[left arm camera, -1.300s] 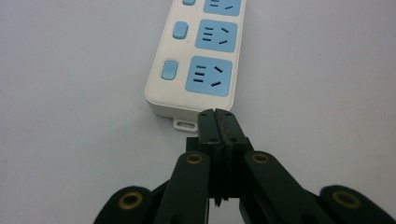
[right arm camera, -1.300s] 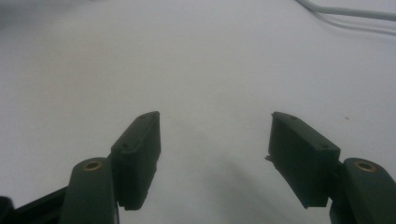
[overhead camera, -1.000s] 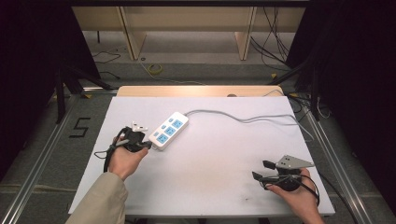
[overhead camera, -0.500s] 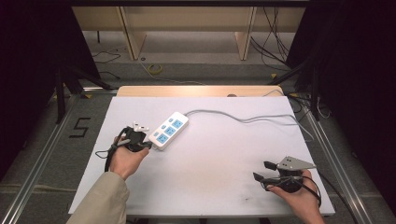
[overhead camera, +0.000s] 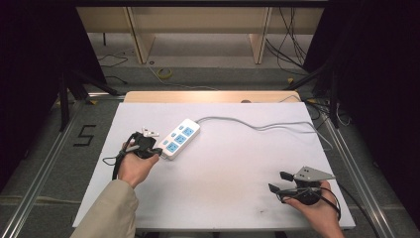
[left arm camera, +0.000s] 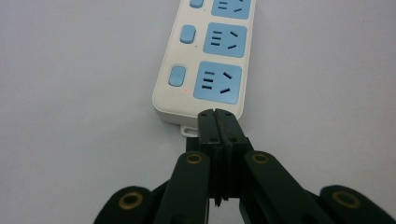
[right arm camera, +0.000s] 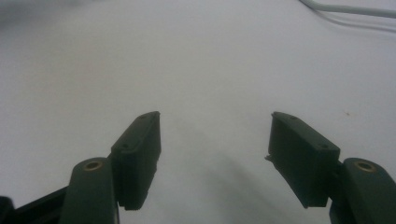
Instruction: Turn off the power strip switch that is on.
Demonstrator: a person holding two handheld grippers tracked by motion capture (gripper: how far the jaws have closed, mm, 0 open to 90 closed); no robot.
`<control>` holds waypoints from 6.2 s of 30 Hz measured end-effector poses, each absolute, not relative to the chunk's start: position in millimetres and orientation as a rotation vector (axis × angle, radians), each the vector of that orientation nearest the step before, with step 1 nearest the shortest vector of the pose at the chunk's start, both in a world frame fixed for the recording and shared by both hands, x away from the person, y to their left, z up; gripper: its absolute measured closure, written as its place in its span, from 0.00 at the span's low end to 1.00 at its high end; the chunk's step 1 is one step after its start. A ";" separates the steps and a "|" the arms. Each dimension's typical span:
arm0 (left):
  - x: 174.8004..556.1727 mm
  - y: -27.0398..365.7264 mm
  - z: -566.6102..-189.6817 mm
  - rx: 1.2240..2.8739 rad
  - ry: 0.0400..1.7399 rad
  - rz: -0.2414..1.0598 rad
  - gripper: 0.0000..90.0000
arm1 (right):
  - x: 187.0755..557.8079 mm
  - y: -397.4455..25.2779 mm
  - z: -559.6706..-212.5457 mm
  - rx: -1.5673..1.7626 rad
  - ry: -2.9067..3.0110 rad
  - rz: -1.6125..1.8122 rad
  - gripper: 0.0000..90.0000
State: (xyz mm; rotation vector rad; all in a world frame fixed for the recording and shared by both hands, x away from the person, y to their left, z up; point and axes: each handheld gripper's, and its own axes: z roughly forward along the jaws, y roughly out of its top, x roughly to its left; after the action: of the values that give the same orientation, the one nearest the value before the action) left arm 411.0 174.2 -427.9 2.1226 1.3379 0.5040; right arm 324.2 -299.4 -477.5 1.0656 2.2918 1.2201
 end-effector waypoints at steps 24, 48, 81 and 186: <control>426.3 172.8 -430.7 2.179 1.356 0.488 1.00 | 322.4 -301.0 -477.5 1.068 2.291 1.212 0.39; 444.4 170.4 -428.4 2.237 1.378 0.461 1.00 | 319.3 -303.3 -477.3 1.080 2.280 1.205 0.39; 466.2 166.4 -429.8 2.270 1.410 0.452 1.00 | 318.3 -303.2 -477.6 1.086 2.284 1.204 0.39; 504.8 148.5 -438.9 2.380 1.444 0.446 1.00 | 319.0 -303.9 -476.7 1.079 2.290 1.198 0.39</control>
State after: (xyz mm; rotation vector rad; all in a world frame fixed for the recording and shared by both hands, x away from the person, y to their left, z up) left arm 504.8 148.5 -438.9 2.3798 1.4437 0.4461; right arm 319.0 -303.9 -476.7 1.0789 2.2900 1.1977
